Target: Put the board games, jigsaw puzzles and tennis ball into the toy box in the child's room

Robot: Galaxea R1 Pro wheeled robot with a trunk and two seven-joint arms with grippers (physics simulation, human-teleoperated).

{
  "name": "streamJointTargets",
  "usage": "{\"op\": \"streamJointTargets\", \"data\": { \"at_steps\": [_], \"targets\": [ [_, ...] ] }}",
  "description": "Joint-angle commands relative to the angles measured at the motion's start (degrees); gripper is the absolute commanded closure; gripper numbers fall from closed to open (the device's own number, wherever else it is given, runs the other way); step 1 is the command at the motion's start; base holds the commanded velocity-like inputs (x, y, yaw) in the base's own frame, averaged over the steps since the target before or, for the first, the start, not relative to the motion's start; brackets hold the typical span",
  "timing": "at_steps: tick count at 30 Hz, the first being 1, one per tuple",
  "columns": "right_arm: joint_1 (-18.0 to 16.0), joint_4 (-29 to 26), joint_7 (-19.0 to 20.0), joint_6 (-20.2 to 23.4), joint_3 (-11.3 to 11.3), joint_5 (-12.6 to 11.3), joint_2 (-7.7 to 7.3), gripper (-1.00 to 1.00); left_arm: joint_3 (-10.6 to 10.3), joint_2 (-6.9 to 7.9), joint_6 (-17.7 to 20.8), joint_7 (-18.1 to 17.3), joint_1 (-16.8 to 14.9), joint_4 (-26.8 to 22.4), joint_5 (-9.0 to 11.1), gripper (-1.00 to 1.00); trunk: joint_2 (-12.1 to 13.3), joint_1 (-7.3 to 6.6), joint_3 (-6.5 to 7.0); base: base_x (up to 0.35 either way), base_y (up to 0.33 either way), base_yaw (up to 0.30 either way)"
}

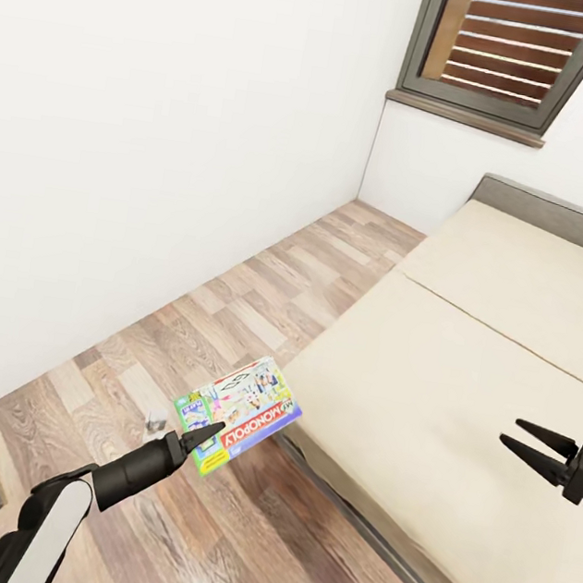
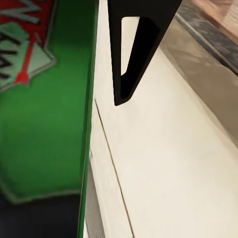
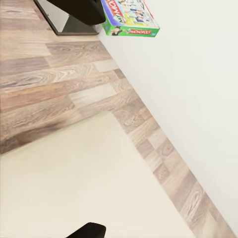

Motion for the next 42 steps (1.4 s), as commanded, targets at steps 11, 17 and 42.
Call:
{"op": "streamJointTargets", "data": {
  "at_steps": [11,17,42],
  "targets": [
    [-0.2,0.0,0.1,1.6,0.6,-0.1,0.03,-1.0,0.3,-0.37,-5.4,-0.2,0.3,0.9,0.2,1.0,4.4,-2.42,2.99,0.0,0.0,0.0],
    [-0.2,0.0,0.1,1.8,2.4,0.0,0.01,-1.0,0.9,-0.39,-7.6,-0.2,0.4,1.6,0.9,1.0,6.8,-3.74,4.63,0.0,0.0,0.0],
    [-0.2,0.0,0.2,1.9,4.7,-0.1,0.06,-1.0,1.1,-0.05,-8.5,-0.7,0.4,2.4,1.8,1.0,16.8,-9.23,11.49,0.0,0.0,-0.001]
  ]
}}
